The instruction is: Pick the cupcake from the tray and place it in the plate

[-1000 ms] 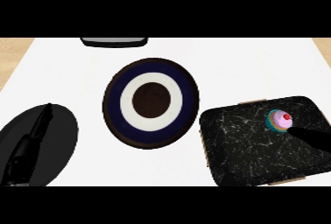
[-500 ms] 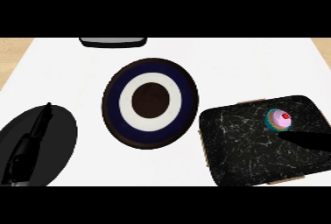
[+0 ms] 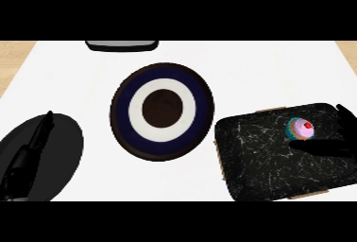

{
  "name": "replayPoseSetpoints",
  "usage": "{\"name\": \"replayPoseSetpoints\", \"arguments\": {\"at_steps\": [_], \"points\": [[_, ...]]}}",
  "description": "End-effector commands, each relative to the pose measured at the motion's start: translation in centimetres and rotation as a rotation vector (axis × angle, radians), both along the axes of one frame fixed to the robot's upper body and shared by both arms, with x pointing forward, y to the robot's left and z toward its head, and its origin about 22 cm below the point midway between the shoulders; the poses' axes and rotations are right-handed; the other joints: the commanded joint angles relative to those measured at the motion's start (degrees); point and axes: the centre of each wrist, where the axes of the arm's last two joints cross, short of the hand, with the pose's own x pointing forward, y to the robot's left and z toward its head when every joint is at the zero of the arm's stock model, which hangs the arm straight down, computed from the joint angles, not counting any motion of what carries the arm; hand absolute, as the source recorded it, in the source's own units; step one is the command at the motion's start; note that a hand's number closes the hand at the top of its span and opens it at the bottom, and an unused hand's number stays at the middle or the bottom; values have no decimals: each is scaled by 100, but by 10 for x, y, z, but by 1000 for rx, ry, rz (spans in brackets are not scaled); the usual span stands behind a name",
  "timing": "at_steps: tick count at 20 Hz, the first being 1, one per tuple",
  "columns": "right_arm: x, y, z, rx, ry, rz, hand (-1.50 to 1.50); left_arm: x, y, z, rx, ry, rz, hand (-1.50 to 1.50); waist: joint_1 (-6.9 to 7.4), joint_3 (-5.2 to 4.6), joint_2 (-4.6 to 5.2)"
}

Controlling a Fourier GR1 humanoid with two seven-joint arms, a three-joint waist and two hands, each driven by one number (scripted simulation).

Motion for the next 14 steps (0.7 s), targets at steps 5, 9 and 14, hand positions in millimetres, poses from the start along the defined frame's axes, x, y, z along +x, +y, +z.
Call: {"name": "replayPoseSetpoints", "arguments": {"at_steps": [5, 9, 14], "points": [[0, -1, -28, 11, 36, 24, -150, 1, -18, 5, 3, -9, 1, 0, -13, 1, -3], [23, 14, -38, 27, 21, 21, -150, -2, -11, -4, -4, -1, -12, 0, 0, 0, 1], [6, 5, -23, 22, -60, 16, 150, -9, -20, -4, -8, -18, 0, 0, -21, 0, -8]]}}
